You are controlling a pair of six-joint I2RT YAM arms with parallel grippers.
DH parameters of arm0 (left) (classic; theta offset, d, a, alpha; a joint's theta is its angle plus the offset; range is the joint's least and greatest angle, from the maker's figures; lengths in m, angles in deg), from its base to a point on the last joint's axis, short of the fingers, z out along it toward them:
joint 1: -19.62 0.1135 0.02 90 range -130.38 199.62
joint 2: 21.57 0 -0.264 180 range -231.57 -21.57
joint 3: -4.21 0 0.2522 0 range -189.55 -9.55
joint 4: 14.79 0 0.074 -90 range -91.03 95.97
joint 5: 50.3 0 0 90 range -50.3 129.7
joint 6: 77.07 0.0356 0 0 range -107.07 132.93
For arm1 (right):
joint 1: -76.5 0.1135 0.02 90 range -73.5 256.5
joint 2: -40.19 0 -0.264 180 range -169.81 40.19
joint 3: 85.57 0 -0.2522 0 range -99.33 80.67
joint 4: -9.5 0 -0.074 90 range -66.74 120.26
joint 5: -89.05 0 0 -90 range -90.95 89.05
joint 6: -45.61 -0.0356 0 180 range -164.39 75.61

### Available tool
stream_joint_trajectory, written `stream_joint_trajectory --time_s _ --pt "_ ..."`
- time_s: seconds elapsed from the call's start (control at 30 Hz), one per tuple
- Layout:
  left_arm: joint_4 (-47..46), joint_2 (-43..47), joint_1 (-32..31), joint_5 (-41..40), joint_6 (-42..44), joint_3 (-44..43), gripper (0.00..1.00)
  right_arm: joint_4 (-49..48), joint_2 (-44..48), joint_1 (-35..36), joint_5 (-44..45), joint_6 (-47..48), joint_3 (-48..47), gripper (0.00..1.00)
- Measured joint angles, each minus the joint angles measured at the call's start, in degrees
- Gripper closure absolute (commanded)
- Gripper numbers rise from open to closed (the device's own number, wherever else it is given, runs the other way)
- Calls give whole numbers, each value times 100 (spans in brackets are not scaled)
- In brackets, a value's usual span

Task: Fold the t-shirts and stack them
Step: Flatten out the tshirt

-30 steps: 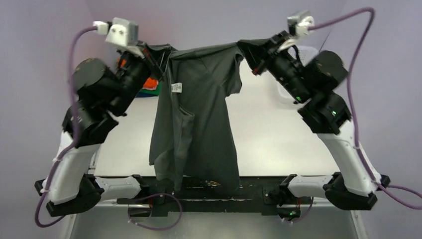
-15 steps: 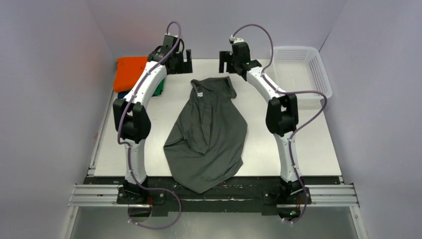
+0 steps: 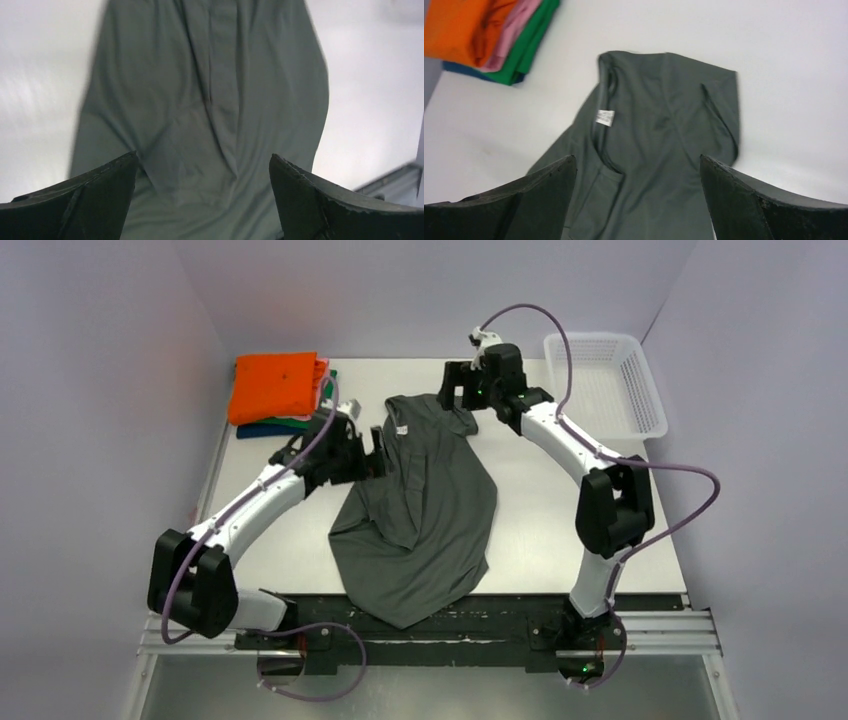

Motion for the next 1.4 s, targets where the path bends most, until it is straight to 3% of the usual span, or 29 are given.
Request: stream_joint_trajectory --time_s 0.13,0.27,0.4,0.6,0.8,1.0,1.13,1.23,1.4 --pt "-409 396 -813 267 -557 1429 0 -396 -345 372 -511 -7 -81 13" --pt "-671 413 -1134 413 -1156 2555 0 -483 -1252 640 -859 -157 -138 14" --pt "-1143 323 -1099 310 -1565 2599 0 -533 -1875 688 -1016 -411 -107 17" --pt "-1145 -894 -778 378 -1722 1508 0 -944 -1554 483 -815 -944 555 22" --pt "-933 -2817 -295 481 -1423 -841 0 -1322 -498 -136 -411 -1788 2133 21" --pt "-706 -4273 -332 966 -1078 -2903 0 -1532 863 -516 321 -2570 3866 21" --pt "-654 -4336 -566 1200 -881 -3056 0 -1473 1843 -457 656 -2820 4852 19" --pt "-680 -3991 -831 1231 -710 -2730 0 -951 2343 -424 905 -2758 5073 18" --pt "-555 -2059 -946 717 -511 -1174 0 -42 2559 -133 1681 -2260 4511 19"
